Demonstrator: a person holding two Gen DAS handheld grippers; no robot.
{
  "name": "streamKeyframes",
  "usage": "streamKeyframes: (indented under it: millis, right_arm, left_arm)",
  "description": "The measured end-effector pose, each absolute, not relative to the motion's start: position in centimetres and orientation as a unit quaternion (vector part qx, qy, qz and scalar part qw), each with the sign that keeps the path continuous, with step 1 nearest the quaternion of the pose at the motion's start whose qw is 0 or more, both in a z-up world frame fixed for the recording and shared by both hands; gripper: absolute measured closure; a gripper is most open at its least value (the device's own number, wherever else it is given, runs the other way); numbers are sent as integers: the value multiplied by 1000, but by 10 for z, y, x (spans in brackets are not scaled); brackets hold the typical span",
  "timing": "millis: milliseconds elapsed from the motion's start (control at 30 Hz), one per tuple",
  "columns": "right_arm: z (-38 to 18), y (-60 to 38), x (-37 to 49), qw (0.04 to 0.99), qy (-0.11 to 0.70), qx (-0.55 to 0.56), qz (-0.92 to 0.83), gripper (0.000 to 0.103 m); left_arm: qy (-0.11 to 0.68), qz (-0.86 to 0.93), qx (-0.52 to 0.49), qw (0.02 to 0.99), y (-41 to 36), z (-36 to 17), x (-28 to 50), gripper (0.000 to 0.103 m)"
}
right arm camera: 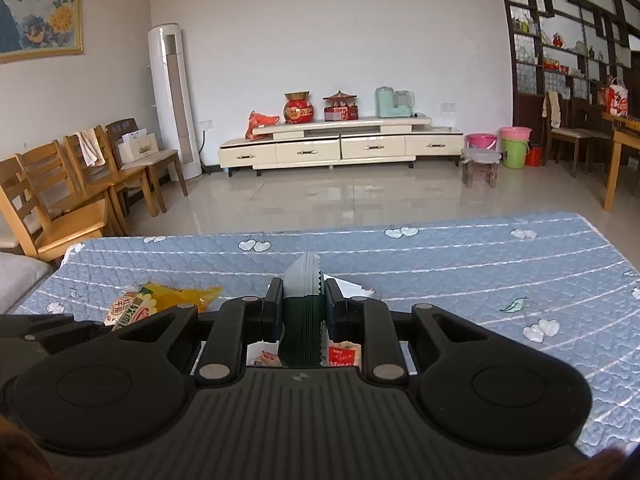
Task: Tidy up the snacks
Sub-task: 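Release the yellow packet into the tray with left tool while right tool releases milk carton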
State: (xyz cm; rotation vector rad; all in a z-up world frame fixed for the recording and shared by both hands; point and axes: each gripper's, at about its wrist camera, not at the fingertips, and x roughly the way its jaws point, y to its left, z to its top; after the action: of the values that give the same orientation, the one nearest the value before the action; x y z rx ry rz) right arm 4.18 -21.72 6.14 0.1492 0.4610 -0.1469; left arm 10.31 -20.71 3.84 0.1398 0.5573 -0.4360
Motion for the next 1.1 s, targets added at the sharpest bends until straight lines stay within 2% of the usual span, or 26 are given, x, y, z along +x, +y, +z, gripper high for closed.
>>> streamKeyframes:
  millis: [1100]
  right_arm:
    - [50, -219, 86, 955, 292, 13, -47, 78]
  left_arm:
    - [307, -262, 53, 913, -236, 2, 153, 67]
